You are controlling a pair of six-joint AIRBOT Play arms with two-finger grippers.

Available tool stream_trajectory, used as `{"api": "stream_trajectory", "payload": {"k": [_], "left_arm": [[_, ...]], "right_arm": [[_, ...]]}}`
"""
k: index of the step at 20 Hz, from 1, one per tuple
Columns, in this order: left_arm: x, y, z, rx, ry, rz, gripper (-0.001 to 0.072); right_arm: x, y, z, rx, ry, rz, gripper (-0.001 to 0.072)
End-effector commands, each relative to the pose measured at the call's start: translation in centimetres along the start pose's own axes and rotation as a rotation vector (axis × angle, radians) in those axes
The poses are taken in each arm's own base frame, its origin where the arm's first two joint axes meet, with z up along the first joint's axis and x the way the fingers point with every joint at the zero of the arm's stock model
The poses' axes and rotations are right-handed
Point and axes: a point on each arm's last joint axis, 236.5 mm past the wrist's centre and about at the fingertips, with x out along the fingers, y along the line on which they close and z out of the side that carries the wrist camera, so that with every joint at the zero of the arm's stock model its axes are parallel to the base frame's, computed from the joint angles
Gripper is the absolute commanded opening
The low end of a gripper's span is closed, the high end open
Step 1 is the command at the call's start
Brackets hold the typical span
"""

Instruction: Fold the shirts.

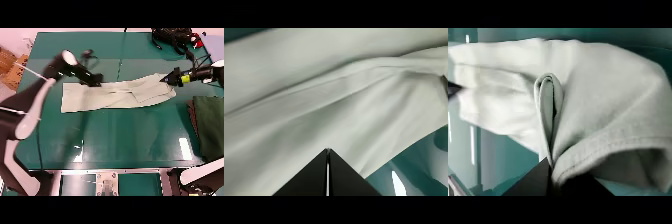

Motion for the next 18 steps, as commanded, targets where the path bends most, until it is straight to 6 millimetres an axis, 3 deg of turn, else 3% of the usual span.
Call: {"api": "stream_trajectory", "payload": {"k": [1, 3, 5, 9, 11, 13, 15, 18], "left_arm": [[7.6, -5.9, -1.9, 0.045, -0.018, -0.068, 0.0022], [10.1, -7.6, -2.8, 0.058, -0.025, -0.081, 0.0022], [11.3, -8.7, -3.7, 0.029, -0.010, -0.116, 0.0022], [10.9, -9.8, -3.4, 0.002, 0.000, -0.162, 0.0022], [8.8, -10.2, -2.6, 0.042, 0.029, -0.188, 0.0022], [5.4, -10.1, -1.5, 0.074, 0.079, -0.214, 0.0022], [1.0, -8.2, -0.3, 0.123, 0.127, -0.193, 0.0022], [-6.1, -3.4, 1.6, 0.095, 0.114, -0.137, 0.0022]], "right_arm": [[-2.5, 7.0, -1.4, -0.073, 0.003, 0.008, 0.0019], [-3.3, 9.8, -2.0, -0.112, -0.004, 0.007, 0.0019], [-3.9, 11.7, -2.6, -0.146, -0.004, 0.008, 0.0019], [-4.3, 11.5, -2.9, -0.155, -0.002, -0.018, 0.0019], [-4.2, 11.4, -2.9, -0.155, -0.001, -0.022, 0.0019], [-4.2, 11.5, -2.9, -0.155, 0.000, -0.020, 0.0019], [-3.6, 12.1, -3.1, -0.134, 0.012, -0.012, 0.0019], [-1.0, 14.5, -3.5, -0.149, 0.030, 0.003, 0.0019]]}}
